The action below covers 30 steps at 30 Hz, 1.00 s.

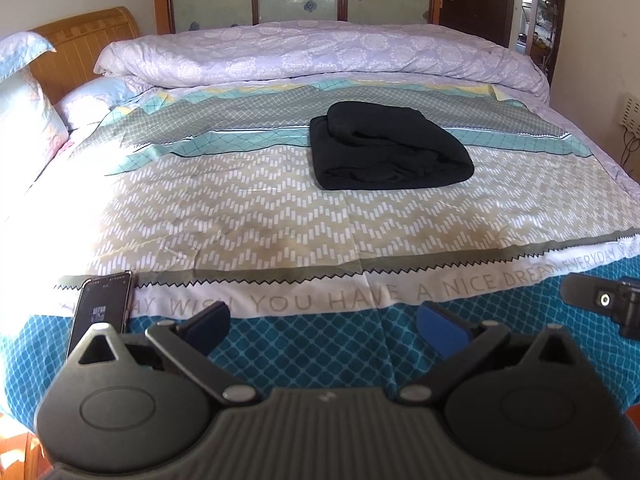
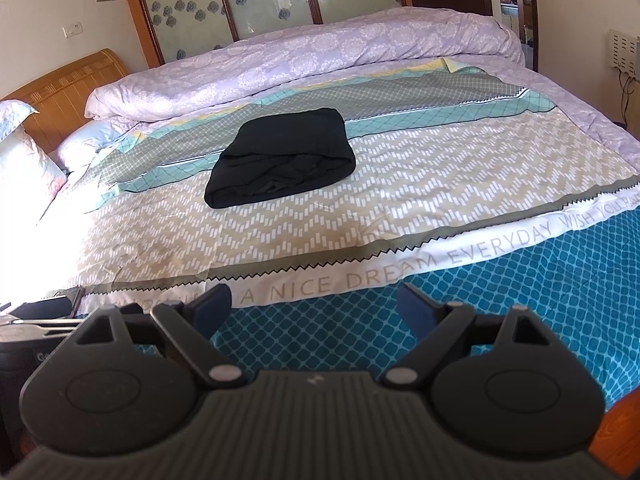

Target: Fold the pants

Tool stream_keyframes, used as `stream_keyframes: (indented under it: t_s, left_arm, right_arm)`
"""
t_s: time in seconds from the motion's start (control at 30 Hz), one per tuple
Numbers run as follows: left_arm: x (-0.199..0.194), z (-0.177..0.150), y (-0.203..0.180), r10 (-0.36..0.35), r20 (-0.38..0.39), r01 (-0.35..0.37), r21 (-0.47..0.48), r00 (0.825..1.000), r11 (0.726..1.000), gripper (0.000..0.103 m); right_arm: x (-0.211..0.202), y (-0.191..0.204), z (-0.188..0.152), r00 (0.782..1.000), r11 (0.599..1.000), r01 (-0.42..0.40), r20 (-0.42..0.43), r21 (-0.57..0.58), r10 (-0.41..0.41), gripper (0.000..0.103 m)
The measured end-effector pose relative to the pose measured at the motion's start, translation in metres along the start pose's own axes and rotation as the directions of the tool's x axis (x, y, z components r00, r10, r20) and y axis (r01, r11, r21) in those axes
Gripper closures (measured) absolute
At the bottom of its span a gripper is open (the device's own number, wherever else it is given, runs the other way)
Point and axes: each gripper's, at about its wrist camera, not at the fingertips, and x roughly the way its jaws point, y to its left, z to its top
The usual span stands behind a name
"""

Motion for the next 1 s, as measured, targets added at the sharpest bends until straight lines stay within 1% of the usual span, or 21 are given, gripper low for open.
stream_keyframes:
  t_s: [0.23,0.53,0.7,1.0]
  left_arm:
    - [0.006,-0.002,-0.001,-0.005,-0.007,0.005,0.0,1.0,1.0,0.0]
    - [0.005,-0.001,-0.004,0.02,0.012,-0.021,0.019,1.0,1.0,0.0]
    - [0.004,0.0,-0.003,0.002,0.004,-0.002,0.006,1.0,1.0,0.0]
    - [-0.002,0.002,-0.007,0.001,-0.001,-0.001,0.009,1.0,1.0,0.0]
  right_arm:
    - [0.002,0.004,0.001,1.0,1.0,0.001,-0.003,-0.005,-0.001,0.012]
    - [-0.001,0.003,0.004,1.0,1.0,0.008,0.014,-0.003,-0.008,0.012]
    - [-0.002,0.003,0.004,1.0,1.0,0.006,0.015,0.0,-0.006,0.012]
    - [-0.009,-0.002,0.005,1.0,1.0,0.007,0.024,0.015,-0.007,0.012]
